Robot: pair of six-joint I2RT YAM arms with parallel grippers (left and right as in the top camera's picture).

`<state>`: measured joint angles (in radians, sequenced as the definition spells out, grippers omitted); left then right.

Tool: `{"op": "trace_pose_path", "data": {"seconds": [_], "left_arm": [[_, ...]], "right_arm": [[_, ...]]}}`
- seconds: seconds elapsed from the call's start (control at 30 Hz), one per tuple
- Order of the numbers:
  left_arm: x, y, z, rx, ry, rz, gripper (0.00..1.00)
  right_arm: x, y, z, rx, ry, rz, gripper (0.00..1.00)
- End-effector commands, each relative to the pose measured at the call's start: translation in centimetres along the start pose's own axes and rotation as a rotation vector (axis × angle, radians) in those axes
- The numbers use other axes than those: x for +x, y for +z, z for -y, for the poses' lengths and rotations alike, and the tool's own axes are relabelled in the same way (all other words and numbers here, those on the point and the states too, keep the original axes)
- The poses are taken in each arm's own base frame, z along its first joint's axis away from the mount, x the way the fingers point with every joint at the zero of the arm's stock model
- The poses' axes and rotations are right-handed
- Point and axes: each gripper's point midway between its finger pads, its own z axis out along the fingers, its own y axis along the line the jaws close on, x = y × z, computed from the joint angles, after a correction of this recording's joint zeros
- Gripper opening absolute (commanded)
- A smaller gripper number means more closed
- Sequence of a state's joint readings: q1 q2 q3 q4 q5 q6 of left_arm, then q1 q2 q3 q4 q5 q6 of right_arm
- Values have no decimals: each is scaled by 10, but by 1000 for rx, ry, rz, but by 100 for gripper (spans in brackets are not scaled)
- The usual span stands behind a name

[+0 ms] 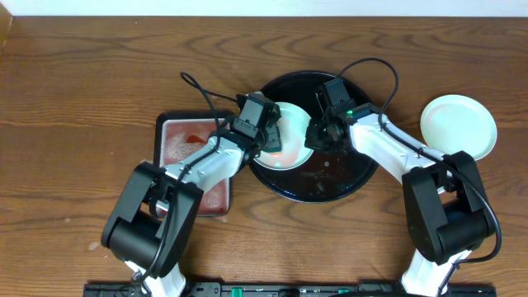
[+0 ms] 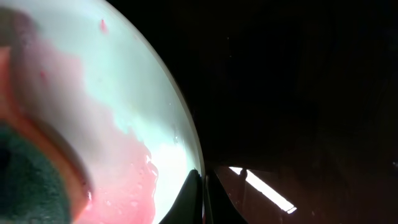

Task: Clean dirty plates on tray and stack at the side
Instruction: 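Scrub the white plate with the sponge while right gripper holds its rim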

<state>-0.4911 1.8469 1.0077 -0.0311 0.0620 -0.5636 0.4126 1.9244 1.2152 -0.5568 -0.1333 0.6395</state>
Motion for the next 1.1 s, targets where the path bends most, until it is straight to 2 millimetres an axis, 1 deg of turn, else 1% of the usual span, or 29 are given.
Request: {"op": "trace_pose_path", "data": {"seconds": [0.0, 0.13, 0.2, 0.3, 0.4, 0.5, 0.7, 0.77, 0.9, 1.03, 1.07], "left_arm": [[23, 15, 6, 52, 22, -82, 7], [31, 20, 14, 101, 23, -114, 7], [32, 21, 26, 163, 29, -122, 7], [32, 22, 39, 222, 38, -118, 7], [33, 22, 44, 233, 47, -115, 8], [33, 22, 44, 235, 49, -118, 8], [11, 28, 14, 54, 96, 13, 7], [-1, 27, -2, -38, 98, 77, 7], [-10, 25, -14, -113, 117, 126, 7], [-13, 22, -19, -148, 175, 136, 7], [-12, 19, -25, -181, 186, 128, 8]], "right_arm": [[3, 6, 7, 50, -14, 4, 1], [3, 7, 5, 48, -18, 5, 1], [4, 7, 4, 47, -23, 5, 1], [4, 7, 3, 47, -27, 5, 1], [4, 7, 3, 47, -27, 5, 1], [4, 7, 3, 47, -27, 5, 1], [5, 7, 3, 47, -29, 3, 1], [5, 7, 3, 47, -29, 3, 1], [5, 7, 3, 48, -29, 3, 1], [5, 7, 3, 48, -29, 2, 1], [5, 7, 3, 48, -29, 3, 1]]}}
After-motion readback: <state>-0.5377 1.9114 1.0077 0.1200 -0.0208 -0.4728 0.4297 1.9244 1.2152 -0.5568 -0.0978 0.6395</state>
